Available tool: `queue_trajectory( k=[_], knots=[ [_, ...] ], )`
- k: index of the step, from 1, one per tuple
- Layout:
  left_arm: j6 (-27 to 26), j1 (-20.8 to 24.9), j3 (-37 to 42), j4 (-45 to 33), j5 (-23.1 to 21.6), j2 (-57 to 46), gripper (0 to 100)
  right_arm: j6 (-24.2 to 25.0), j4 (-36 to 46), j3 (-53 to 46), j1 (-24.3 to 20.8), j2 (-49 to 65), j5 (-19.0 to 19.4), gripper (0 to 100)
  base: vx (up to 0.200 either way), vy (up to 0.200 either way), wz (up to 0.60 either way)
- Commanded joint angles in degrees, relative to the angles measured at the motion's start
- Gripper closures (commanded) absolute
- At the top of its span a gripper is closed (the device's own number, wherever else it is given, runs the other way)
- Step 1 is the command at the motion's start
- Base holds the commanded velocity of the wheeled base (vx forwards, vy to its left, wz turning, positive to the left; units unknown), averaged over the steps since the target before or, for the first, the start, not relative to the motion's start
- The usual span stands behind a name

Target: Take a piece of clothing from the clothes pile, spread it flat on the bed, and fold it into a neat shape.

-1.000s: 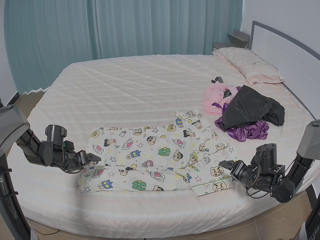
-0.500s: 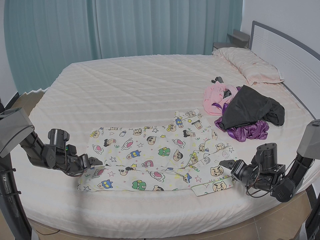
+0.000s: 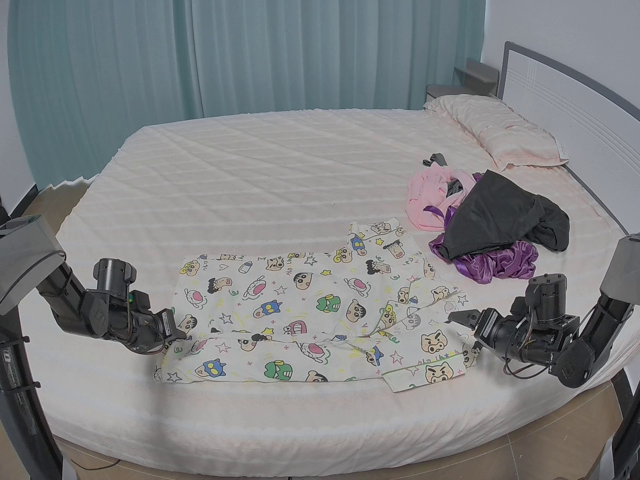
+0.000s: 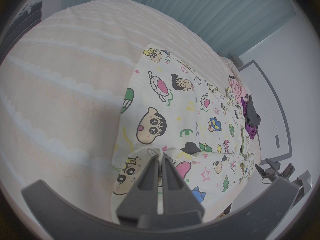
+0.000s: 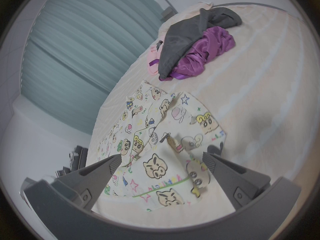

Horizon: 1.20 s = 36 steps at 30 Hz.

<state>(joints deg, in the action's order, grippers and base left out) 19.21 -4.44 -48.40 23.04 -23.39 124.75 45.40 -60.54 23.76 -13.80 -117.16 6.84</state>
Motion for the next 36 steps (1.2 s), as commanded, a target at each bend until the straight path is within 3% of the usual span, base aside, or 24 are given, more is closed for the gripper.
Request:
queue_trajectory(
  k=[1, 5, 9, 14, 26, 36],
  knots=[
    [0.3, -0.22, 1.11, -0.01, 0.1, -3.72, 100, -6.11, 1.83, 3.14, 4.31, -2.19, 4.94, 0, 0.0, 0.0, 0.0],
    [0.3, -0.22, 1.64, -0.36, 0.19, -5.74, 100, -10.59, 2.35, 5.42, 4.48, -4.74, 5.99, 0, 0.0, 0.0, 0.0],
    [3.38, -0.22, 1.64, -0.63, 0.54, -6.8, 100, -18.42, 2.35, 9.64, 4.31, -9.14, 6.96, 0, 0.0, 0.0, 0.0],
    [4.61, -0.31, 1.73, -0.63, 2.12, -6.71, 100, -25.1, 2.44, 13.68, 4.13, -12.21, 11.27, 0, 0.0, 0.0, 0.0],
    [5.48, -0.22, 2.25, -0.72, 2.12, -6.53, 100, -26.06, 2.35, 15.44, 5.71, -15.11, 22.6, 0, 0.0, 0.0, 0.0],
    [6.8, -0.13, 1.81, -0.63, 2.12, -6.45, 100, -26.06, 2.27, 16.05, 6.77, -15.99, 25.33, 0, 0.0, 0.0, 0.0]
  ],
)
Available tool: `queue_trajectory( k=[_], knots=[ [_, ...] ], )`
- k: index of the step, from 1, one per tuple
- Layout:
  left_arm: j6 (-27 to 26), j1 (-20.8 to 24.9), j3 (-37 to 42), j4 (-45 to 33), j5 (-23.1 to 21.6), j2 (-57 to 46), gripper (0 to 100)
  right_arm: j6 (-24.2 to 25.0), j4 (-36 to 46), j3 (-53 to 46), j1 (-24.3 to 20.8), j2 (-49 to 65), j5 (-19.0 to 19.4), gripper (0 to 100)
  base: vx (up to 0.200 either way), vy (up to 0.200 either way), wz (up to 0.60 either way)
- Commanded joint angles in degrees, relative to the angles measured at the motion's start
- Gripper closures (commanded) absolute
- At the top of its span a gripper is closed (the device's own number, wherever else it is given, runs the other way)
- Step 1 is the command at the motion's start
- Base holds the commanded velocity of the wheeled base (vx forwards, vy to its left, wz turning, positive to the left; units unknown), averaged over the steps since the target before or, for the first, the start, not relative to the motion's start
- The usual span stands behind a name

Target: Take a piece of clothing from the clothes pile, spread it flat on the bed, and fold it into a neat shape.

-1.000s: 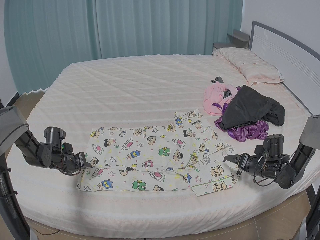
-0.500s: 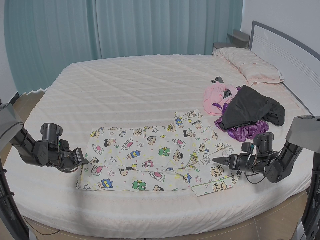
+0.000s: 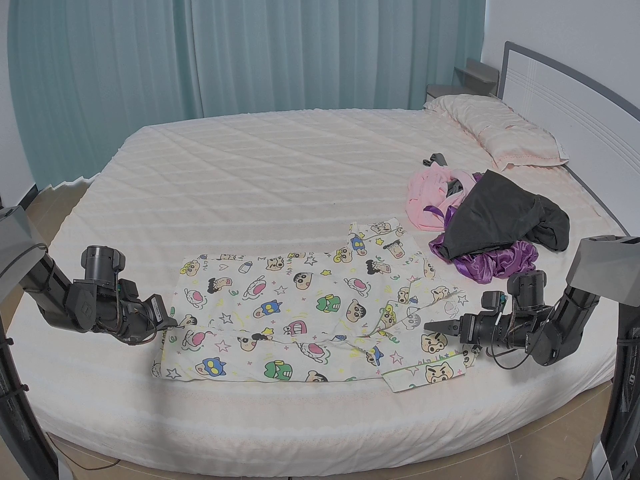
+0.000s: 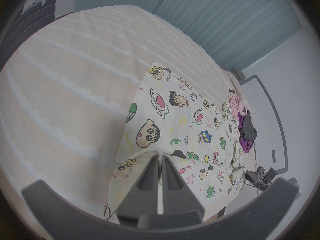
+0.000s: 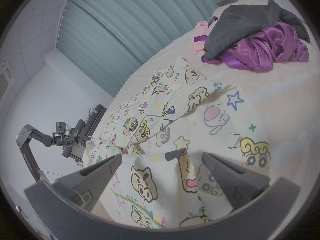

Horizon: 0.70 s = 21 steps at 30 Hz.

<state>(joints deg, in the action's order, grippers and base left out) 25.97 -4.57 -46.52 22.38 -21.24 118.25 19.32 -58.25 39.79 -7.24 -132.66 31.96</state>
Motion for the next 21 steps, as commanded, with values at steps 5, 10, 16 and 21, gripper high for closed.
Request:
queue_trajectory(
  k=[5, 10, 16, 21],
  knots=[
    [0.14, -0.09, -0.24, -0.06, 0.05, -0.04, 100, 0.01, -0.55, -1.47, 0.39, -0.06, 2.31, 100, 0.0, 0.0, 0.0],
    [0.58, -0.26, -0.24, 0.03, 0.93, -0.3, 100, 0.1, -2.22, -2.17, 1.0, 0.56, 2.49, 100, 0.0, 0.0, 0.0],
    [0.66, -1.05, 0.03, -0.15, 2.25, -0.3, 100, 0.8, -5.03, -1.73, 1.62, 1.0, 2.23, 100, 0.0, 0.0, 0.0],
    [0.66, -1.32, 0.03, -0.32, 2.34, 0.23, 100, 1.68, -5.03, -0.24, 1.53, 1.35, 1.7, 100, 0.0, 0.0, 0.0]
  ],
)
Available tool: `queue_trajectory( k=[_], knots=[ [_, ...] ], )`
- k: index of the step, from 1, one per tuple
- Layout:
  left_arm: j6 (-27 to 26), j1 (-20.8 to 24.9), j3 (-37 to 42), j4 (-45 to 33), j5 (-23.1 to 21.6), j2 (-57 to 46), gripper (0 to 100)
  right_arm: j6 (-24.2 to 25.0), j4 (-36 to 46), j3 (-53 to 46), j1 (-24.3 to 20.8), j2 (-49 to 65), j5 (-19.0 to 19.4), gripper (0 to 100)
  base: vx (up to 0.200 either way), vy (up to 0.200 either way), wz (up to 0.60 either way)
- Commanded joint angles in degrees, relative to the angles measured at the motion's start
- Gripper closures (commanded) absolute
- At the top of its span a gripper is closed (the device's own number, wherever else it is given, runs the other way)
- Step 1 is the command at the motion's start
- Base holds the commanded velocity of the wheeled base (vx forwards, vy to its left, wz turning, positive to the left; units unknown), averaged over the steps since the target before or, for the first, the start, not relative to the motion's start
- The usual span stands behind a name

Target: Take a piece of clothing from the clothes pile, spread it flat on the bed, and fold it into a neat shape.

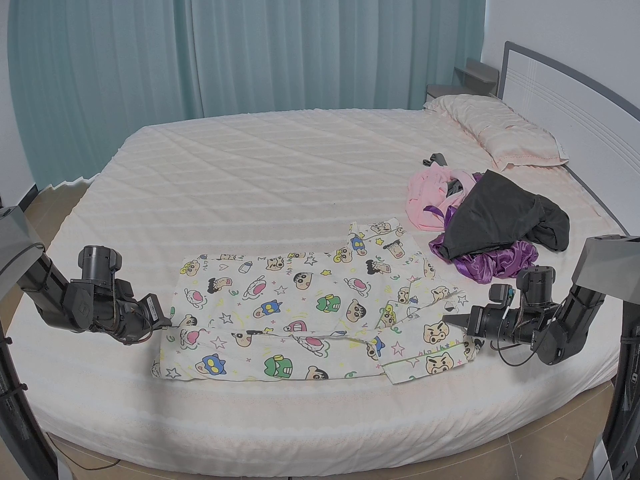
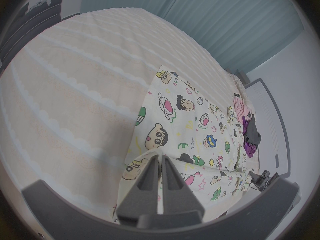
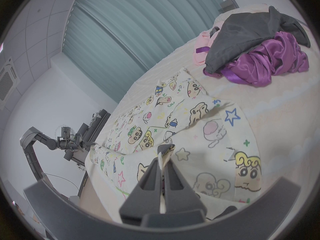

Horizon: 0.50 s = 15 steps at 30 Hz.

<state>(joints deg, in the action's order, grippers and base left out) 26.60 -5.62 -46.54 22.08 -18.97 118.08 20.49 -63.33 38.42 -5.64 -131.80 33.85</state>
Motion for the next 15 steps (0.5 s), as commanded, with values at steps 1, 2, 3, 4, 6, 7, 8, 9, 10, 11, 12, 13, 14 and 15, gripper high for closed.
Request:
queue_trajectory(
  k=[1, 2, 3, 4, 6, 7, 8, 9, 10, 11, 12, 13, 14, 15],
  knots=[
    [0.03, -0.36, -0.13, -0.02, 0.07, 0.49, 100, 0.95, 0.05, 1.65, -0.07, 0.5, -0.45, 100, 0.0, 0.0, 0.0],
    [0.03, -0.27, -0.13, -0.02, 0.07, 0.57, 100, 1.13, 0.05, 1.83, -0.07, 0.5, -0.45, 100, 0.0, 0.0, 0.0],
    [0.03, -0.27, -0.21, -0.02, 0.16, 0.84, 100, 1.39, 0.05, 2.44, -0.33, 0.5, -0.98, 100, 0.0, 0.0, 0.0],
    [0.03, -0.27, -0.39, -0.02, 0.16, 1.19, 100, 1.48, 0.14, 2.97, -0.42, 0.41, -1.25, 100, 0.0, 0.0, 0.0],
    [0.03, -0.18, -0.57, 0.07, 0.16, 1.98, 100, 1.57, 0.22, 3.85, -0.6, 0.23, -1.77, 100, 0.0, 0.0, 0.0],
    [0.03, -0.18, -0.92, 0.07, 0.16, 2.42, 100, 1.57, 0.75, 4.47, -0.68, 0.14, -1.95, 100, 0.0, 0.0, 0.0],
    [0.03, -0.27, -1.36, 0.07, 0.16, 2.86, 100, 1.57, 0.93, 5.08, -0.68, -0.12, -2.04, 100, 0.0, 0.0, 0.0],
    [0.03, -0.27, -1.36, 0.07, 0.16, 2.86, 100, 1.57, 0.93, 5.08, -0.68, -0.12, -2.04, 100, 0.0, 0.0, 0.0],
    [0.12, -0.27, -2.24, 0.07, 0.16, 4.09, 100, 1.57, 1.1, 6.05, -0.68, -0.73, -2.39, 100, 0.0, 0.0, 0.0],
    [0.21, -0.27, -2.5, 0.07, 0.16, 4.35, 100, 1.57, 1.1, 6.31, -0.68, -0.91, -2.48, 100, 0.0, 0.0, 0.0],
    [1.0, -0.27, -3.47, 0.16, 0.25, 5.23, 100, 1.57, 1.46, 7.1, -0.68, -1.53, -3.18, 100, 0.0, 0.0, 0.0],
    [1.96, -0.27, -4.17, 0.07, 0.25, 5.67, 100, 1.57, 1.72, 7.45, -0.77, -1.79, -3.44, 100, 0.0, 0.0, 0.0],
    [2.49, -0.18, -4.52, 0.07, 0.25, 5.94, 100, 1.57, 1.89, 7.63, -0.77, -1.88, -3.62, 100, 0.0, 0.0, 0.0],
    [3.55, -0.18, -5.4, 0.07, 0.25, 6.46, 100, 1.57, 2.6, 8.07, -0.86, -1.96, -3.71, 100, 0.0, 0.0, 0.0]
  ],
)
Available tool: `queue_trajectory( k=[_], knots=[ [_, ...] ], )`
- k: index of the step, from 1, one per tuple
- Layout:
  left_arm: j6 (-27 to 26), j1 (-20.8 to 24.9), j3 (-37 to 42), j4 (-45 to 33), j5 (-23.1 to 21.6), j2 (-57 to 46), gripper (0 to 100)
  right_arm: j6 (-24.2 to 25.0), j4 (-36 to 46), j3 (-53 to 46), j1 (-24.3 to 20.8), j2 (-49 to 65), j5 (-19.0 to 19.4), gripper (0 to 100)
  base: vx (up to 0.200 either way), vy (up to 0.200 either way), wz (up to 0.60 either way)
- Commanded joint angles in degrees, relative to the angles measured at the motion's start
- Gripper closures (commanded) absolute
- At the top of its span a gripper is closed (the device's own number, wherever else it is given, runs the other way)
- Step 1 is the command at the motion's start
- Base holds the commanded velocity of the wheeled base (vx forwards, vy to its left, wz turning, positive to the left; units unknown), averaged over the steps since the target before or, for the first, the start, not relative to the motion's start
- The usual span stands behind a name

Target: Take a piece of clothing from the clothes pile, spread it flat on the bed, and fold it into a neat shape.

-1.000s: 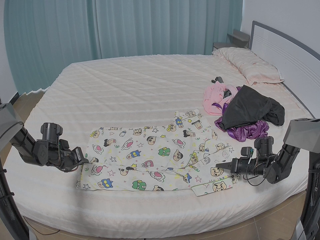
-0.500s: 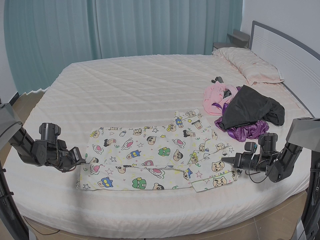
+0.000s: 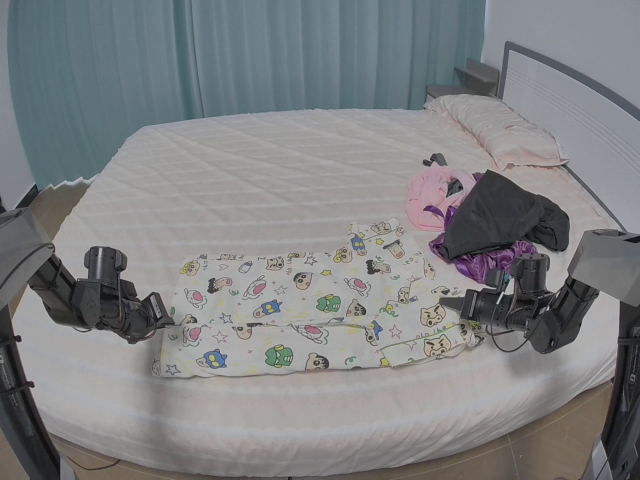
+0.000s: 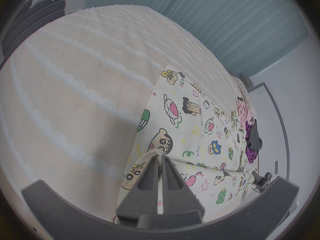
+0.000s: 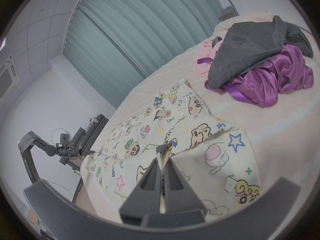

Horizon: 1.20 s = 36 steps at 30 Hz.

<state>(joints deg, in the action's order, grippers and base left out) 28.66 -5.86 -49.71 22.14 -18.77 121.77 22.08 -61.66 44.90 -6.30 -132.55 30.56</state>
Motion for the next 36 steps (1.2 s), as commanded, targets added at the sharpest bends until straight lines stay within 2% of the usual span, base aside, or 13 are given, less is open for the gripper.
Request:
queue_trajectory(
  k=[1, 10, 20, 21, 30, 36],
  knots=[
    [1.49, 0.06, -2.23, 0.01, 0.05, 2.77, 100, -0.02, 0.93, 1.6, -0.2, -1.22, -0.42, 100, 0.0, 0.0, 0.0],
    [2.1, 0.33, -4.16, 0.01, 0.05, 5.58, 100, -0.1, 4.27, 4.41, -1.78, -2.98, -2.7, 100, 0.0, 0.0, 0.0],
    [4.47, 0.33, -7.42, -0.08, 1.55, 7.16, 100, -0.02, 4.36, 5.38, -1.52, -3.51, -2.79, 100, 0.0, 0.0, 0.0],
    [5.0, 0.33, -7.68, 0.01, 1.63, 7.34, 0, 0.07, 4.44, 5.64, -1.43, -3.51, -2.79, 0, 0.0, 0.0, 0.0],
    [5.53, 0.24, -7.15, -0.25, 1.81, 6.64, 0, 0.51, 3.83, 4.23, -0.55, -2.45, -3.67, 0, 0.0, 0.0, 0.0],
    [5.71, -1.87, -6.71, -5.88, 1.11, -0.48, 0, 4.29, 3.3, -0.95, 1.2, 4.4, -7.8, 0, 0.0, 0.0, 0.0]
  ],
)
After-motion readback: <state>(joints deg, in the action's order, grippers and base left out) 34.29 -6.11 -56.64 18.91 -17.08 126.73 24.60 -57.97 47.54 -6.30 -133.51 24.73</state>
